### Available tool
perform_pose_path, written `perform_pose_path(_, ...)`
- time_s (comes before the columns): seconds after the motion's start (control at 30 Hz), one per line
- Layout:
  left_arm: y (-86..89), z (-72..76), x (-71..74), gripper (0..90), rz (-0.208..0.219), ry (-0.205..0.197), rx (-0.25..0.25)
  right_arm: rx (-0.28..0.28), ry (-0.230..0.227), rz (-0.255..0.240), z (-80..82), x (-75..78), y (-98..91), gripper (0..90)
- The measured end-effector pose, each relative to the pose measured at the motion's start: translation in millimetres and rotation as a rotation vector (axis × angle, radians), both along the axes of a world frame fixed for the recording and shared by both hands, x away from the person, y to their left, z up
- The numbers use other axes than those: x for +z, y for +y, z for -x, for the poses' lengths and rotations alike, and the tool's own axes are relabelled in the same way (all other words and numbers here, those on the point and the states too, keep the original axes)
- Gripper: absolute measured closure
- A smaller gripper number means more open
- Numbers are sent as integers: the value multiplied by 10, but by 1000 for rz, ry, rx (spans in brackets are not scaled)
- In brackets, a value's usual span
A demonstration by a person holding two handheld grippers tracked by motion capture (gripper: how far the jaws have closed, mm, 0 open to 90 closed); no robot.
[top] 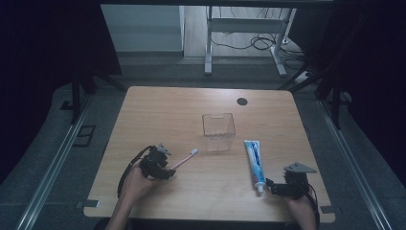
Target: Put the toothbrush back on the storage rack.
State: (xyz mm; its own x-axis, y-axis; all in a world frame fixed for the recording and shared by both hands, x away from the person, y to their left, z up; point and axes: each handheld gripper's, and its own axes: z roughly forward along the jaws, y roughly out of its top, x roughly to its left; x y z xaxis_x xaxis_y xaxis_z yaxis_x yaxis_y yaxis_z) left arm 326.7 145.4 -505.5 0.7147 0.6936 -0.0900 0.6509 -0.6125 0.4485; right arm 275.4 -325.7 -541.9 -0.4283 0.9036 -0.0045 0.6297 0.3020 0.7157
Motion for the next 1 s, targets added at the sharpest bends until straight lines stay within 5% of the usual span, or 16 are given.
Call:
perform_pose_path(0.5, -319, -343, 104, 574, -178, 134, -121, 0, -1, 1, -1, -1, -1, 64)
perform_pose_path(1.0, -598, -588, 60, 680, -276, 236, -151, 0, -1, 1, -1, 0, -1, 64)
